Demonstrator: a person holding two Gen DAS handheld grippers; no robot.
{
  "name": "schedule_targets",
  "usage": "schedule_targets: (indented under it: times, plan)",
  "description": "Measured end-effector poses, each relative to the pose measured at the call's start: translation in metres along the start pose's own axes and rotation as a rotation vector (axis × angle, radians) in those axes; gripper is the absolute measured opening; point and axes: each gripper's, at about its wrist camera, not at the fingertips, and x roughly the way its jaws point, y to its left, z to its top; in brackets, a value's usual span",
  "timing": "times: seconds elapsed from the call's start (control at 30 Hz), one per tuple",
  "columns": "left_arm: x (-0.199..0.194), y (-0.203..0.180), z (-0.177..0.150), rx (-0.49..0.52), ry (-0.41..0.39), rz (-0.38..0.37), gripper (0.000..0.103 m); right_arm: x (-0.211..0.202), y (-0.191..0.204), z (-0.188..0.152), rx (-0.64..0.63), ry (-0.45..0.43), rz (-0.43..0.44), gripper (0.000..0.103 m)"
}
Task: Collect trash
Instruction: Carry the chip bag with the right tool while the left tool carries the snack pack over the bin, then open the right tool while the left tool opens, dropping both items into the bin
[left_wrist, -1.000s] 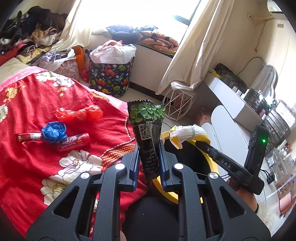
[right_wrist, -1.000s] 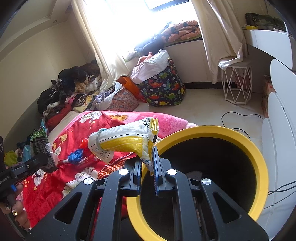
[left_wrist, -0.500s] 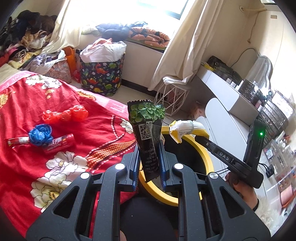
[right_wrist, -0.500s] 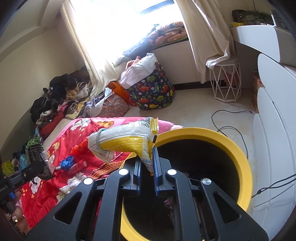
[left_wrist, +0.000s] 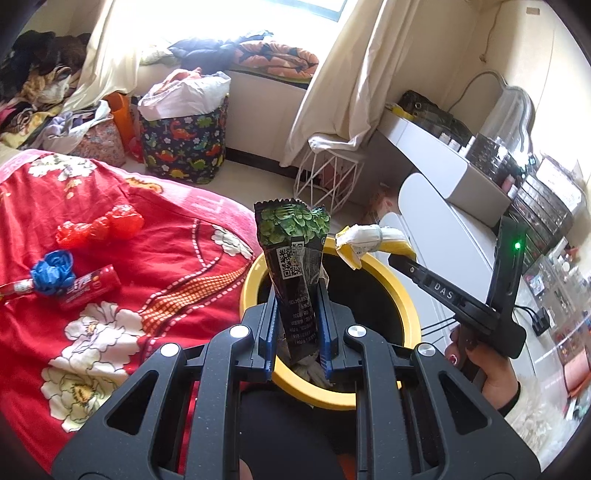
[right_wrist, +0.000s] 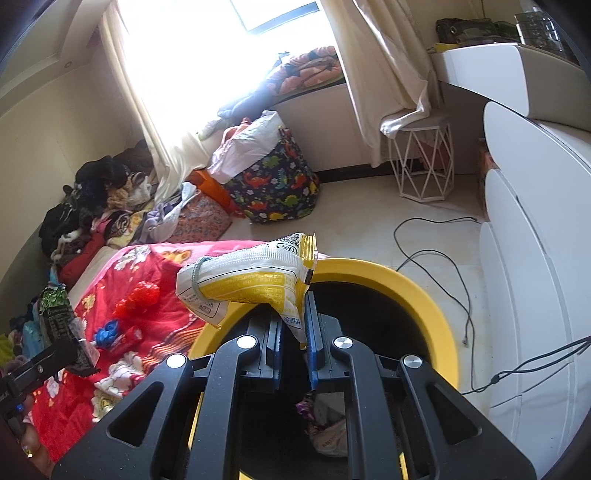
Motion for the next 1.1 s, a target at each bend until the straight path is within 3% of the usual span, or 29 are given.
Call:
schedule_targets:
  times: [0.5,0.8,0.93,0.97,1.0,1.03,1.07,1.1]
  plan:
    - [0.039,-0.02,-0.008,0.037,0.081,-0.041,0.012,0.009,-0.028,-0.005,0.025,0.03,-0.078,0.01]
    - [0.062,-0.024,-0.012,0.044,0.135,-0.037,0.012,0.016,-0.035,-0.007,0.022,0.069,-0.08,0.01]
    - [0.068,-0.027,-0.009,0.048,0.137,-0.038,0.013,0.02,-0.035,-0.008,0.012,0.105,-0.064,0.015]
    - [0.07,-0.028,-0.009,0.044,0.138,-0.036,0.018,0.021,-0.035,-0.008,0.012,0.112,-0.074,0.026]
    - [0.07,-0.028,-0.009,0.038,0.139,-0.031,0.032,0.02,-0.035,-0.008,0.014,0.109,-0.084,0.035]
    - [0.07,-0.027,-0.01,0.027,0.137,-0.024,0.042,0.019,-0.035,-0.008,0.019,0.105,-0.091,0.054]
    - [0.07,-0.026,-0.01,0.02,0.131,-0.016,0.062,0.017,-0.036,-0.008,0.03,0.099,-0.087,0.059]
    - [0.068,-0.025,-0.011,0.019,0.121,-0.006,0.073,0.017,-0.036,-0.008,0.034,0.096,-0.084,0.059]
